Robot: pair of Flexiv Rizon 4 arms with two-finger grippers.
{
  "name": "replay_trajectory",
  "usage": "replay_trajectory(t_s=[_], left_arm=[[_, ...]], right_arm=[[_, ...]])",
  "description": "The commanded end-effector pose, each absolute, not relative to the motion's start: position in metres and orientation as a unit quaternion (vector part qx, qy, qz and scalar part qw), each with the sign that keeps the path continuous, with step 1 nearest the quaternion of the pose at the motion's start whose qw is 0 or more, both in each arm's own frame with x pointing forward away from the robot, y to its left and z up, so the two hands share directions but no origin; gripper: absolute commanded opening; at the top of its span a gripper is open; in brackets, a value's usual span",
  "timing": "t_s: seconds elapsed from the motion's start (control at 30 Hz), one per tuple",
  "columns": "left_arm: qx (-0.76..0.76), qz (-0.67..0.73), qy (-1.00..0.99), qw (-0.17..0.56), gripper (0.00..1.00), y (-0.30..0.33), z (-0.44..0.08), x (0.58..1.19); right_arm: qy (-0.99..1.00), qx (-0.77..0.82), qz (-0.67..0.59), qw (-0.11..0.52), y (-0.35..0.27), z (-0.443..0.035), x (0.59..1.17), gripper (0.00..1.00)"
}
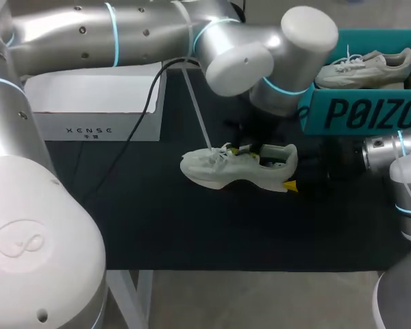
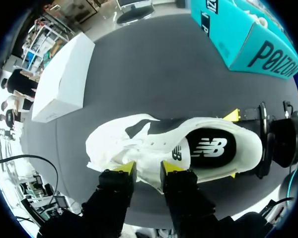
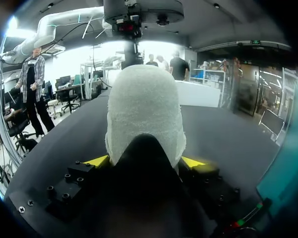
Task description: Take the shoe out of the shoebox, open the shoe tongue, remove and reinsert the insole, then place the shoe into the shoebox
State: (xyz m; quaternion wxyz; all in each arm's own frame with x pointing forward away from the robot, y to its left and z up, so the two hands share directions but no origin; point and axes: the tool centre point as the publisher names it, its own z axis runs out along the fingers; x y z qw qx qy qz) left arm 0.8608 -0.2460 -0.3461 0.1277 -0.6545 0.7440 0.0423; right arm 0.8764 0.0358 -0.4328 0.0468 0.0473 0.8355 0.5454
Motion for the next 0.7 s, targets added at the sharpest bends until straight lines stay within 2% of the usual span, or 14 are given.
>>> replay_trajectory(t_s=[0.03,0.37,0.4,0.47,0.7], left_arm=[[-0.659,0.036,0.741,0.122,0.0,-0.241,-0.338,0.866],[-0.671,0.03,0.733,0.112,0.01,-0.244,-0.33,0.866],[-0.671,0.03,0.733,0.11,0.46,-0.246,-0.33,0.864],[-0.669,0.027,0.734,0.113,0.99,-0.249,-0.331,0.862],[-0.667,0.029,0.736,0.113,1.0,-0.262,-0.341,0.857]], right_arm=[[0.836,0.047,0.545,0.047,0.039,-0.437,0.877,0.0],[0.836,0.047,0.545,0.047,0.039,-0.437,0.877,0.0],[0.836,0.047,0.545,0.047,0.039,-0.437,0.877,0.0],[0.836,0.047,0.545,0.047,0.039,-0.437,0.877,0.0],[0.836,0.047,0.545,0.047,0.039,-0.437,0.877,0.0]])
